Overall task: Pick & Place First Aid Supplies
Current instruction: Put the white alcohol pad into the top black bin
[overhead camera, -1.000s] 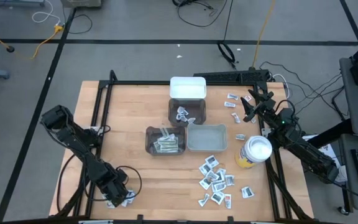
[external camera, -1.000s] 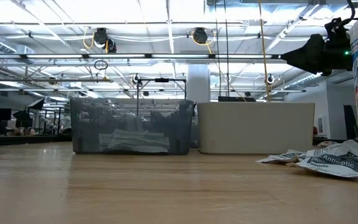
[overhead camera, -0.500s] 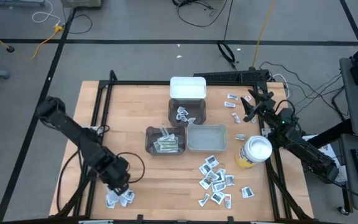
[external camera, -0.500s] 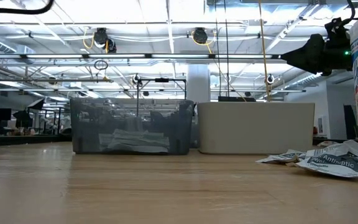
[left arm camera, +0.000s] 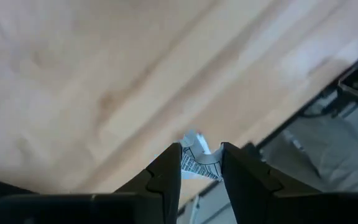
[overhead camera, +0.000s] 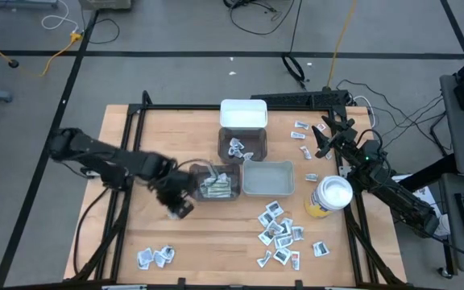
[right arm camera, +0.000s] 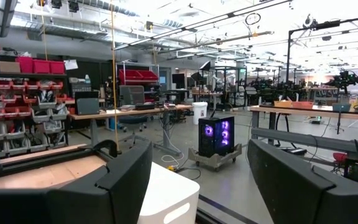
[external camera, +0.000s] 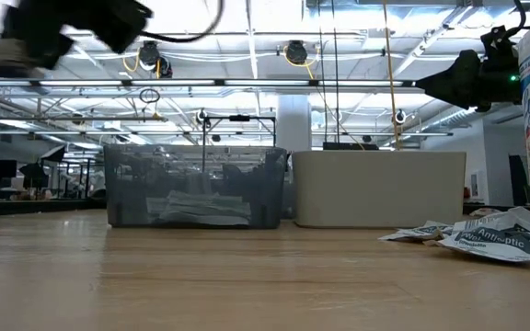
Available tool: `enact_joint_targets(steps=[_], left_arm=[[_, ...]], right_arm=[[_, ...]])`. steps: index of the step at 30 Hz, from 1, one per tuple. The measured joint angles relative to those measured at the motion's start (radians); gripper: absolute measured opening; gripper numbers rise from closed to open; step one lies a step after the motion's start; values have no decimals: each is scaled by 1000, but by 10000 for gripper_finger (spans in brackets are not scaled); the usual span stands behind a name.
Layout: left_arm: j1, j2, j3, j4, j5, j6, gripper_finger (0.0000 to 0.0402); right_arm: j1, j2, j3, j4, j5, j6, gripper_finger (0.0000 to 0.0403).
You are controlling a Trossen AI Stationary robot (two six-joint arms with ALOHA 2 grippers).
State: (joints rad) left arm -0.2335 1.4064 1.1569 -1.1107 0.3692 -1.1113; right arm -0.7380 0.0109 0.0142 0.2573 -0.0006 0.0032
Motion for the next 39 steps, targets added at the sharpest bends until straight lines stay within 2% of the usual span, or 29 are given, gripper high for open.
enact_joint_targets(steps=[9, 17, 23, 29, 32, 39], left_arm=[[295, 212, 281, -207, -9, 365, 115], [477, 468, 580, -367, -42, 592, 115], [547, 672, 863, -434, -83, 711, 115], [589, 843, 1130, -412, -157, 788, 115], [598, 893, 1195, -370, -200, 803, 115], [600, 955, 1199, -307, -205, 807, 115]], right_arm=[[0, 0, 0, 0, 0, 0, 263], [0, 0, 0, 0, 0, 0, 263], [0, 0, 0, 0, 0, 0, 263], [0, 0, 0, 0, 0, 0, 263], [0, 0, 0, 0, 0, 0, 263], [0, 0, 0, 0, 0, 0, 263]])
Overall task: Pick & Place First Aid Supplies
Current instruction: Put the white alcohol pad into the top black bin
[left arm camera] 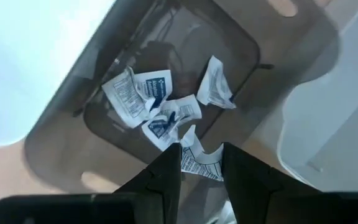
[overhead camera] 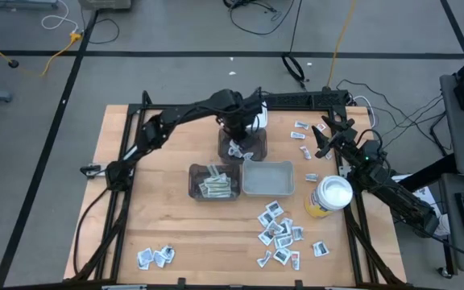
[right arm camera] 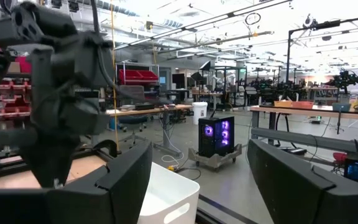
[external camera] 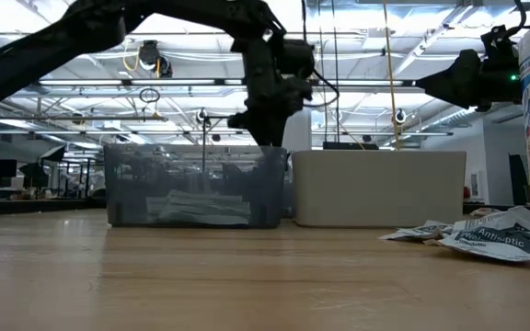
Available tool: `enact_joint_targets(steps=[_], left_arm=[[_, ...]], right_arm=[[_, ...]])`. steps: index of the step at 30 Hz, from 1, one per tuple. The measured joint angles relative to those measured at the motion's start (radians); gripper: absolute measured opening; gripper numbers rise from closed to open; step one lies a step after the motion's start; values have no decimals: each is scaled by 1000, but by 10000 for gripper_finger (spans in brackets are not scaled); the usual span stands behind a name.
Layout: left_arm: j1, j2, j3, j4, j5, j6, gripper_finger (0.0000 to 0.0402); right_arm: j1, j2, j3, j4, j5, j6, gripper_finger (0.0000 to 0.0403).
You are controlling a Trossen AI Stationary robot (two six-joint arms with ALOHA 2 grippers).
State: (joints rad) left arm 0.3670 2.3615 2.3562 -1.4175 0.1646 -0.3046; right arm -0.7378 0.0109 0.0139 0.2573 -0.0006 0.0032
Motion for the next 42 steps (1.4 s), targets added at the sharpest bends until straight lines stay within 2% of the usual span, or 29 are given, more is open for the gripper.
enact_joint_targets(steps=[10, 16, 19, 25, 30, 36, 42], left_arm=[[8, 121, -2, 9, -8, 39, 115], [8, 133, -2, 13, -8, 62, 124], [8, 131, -2, 15, -8, 96, 158], [12, 111, -2, 24, -16, 151, 269], [19, 90, -1, 13, -19, 155, 335], [19, 33, 0, -31, -18, 134, 374], [16, -36, 0, -71, -18, 118, 381]], right_arm=[[0, 0, 0, 0, 0, 0, 263], [0, 0, 0, 0, 0, 0, 263], [0, 0, 0, 0, 0, 0, 263], [0, 0, 0, 0, 0, 0, 263], [0, 0, 0, 0, 0, 0, 263], [0, 0, 0, 0, 0, 0, 263], [0, 0, 0, 0, 0, 0, 263]])
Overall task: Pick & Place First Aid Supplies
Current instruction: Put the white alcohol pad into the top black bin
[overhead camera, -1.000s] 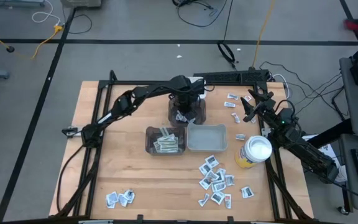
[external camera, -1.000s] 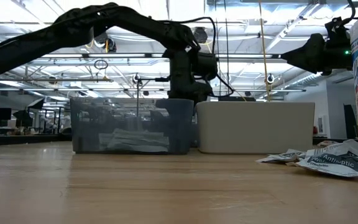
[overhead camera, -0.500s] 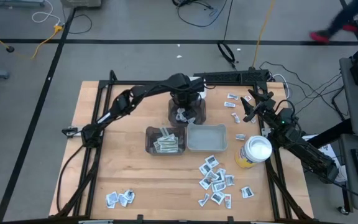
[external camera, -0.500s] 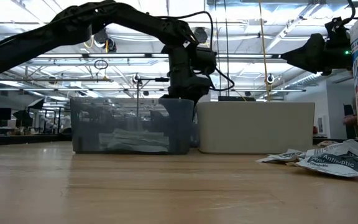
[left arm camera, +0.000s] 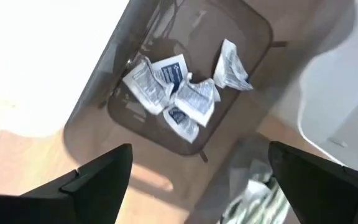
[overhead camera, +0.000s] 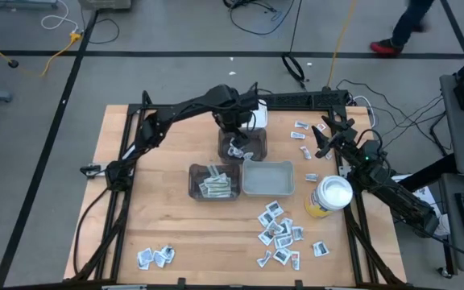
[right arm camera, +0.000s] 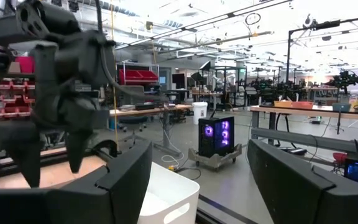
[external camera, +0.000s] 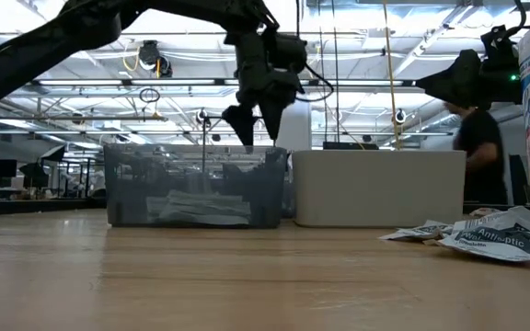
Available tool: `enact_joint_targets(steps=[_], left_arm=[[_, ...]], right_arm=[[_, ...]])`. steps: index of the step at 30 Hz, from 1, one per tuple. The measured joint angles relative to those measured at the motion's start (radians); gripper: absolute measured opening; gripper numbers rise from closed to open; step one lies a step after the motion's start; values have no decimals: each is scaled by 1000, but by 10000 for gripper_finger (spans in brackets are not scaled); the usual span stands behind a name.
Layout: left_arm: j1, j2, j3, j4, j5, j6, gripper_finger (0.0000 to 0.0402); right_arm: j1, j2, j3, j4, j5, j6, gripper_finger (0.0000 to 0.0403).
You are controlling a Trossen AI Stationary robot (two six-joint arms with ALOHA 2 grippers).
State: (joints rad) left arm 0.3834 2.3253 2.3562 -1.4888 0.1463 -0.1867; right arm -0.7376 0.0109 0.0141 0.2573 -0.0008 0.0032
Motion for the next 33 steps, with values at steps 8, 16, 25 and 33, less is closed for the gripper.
enact_joint_targets(steps=[8, 16, 25, 33], left_arm=[[-64, -24, 0, -86, 1, -114, 365], [-186, -131, -91, -29, 2, -238, 370], [-351, -410, -498, 136, 12, -390, 361], [-541, -632, -820, 185, 15, -603, 360]], right_arm=[[0, 0, 0, 0, 0, 0, 263], [0, 0, 0, 0, 0, 0, 263], [0, 0, 0, 3, 0, 0, 263], [0, 0, 0, 0, 0, 0, 263]])
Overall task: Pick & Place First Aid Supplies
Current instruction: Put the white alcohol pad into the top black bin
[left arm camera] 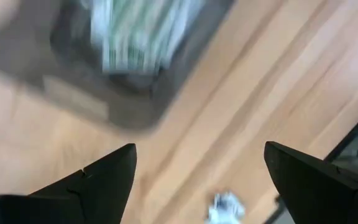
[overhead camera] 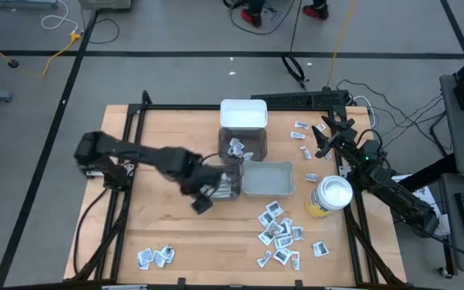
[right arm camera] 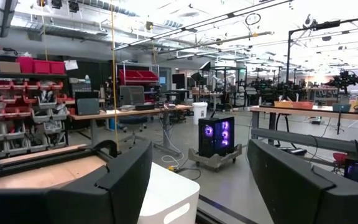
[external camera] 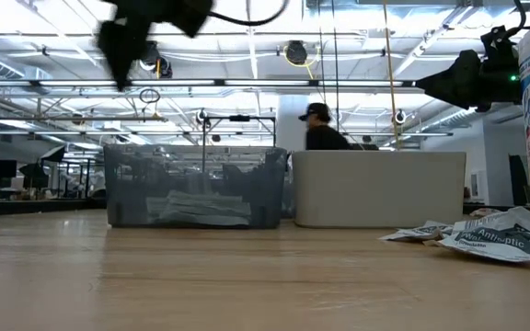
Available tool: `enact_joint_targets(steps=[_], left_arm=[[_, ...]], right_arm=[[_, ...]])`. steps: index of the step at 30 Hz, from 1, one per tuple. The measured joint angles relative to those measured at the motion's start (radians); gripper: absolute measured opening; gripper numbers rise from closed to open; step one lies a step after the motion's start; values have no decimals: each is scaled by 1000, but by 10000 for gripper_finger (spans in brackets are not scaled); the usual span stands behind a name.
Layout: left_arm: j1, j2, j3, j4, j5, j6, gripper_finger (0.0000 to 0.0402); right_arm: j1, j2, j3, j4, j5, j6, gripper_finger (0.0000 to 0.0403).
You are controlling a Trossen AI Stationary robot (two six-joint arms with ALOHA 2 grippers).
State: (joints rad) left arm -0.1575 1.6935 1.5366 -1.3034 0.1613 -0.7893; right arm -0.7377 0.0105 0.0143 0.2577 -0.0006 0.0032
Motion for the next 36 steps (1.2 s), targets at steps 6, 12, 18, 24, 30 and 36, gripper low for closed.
enact_joint_targets(steps=[6, 12, 18, 24, 30, 36], left_arm=[[-142, -117, -163, 13, 14, -178, 358], [-289, -207, -271, 30, 21, -364, 350], [-402, -230, -296, 33, 24, -487, 349], [-456, -205, -341, 134, 42, -552, 349], [-503, -124, -401, 238, 84, -583, 349], [-519, -32, -417, 290, 95, -590, 349]], right_arm=[[0, 0, 0, 0, 0, 0, 263], [0, 0, 0, 0, 0, 0, 263], [0, 0, 0, 0, 0, 0, 263], [0, 0, 0, 0, 0, 0, 263], [0, 0, 0, -1, 0, 0, 263], [0, 0, 0, -1, 0, 0, 263]])
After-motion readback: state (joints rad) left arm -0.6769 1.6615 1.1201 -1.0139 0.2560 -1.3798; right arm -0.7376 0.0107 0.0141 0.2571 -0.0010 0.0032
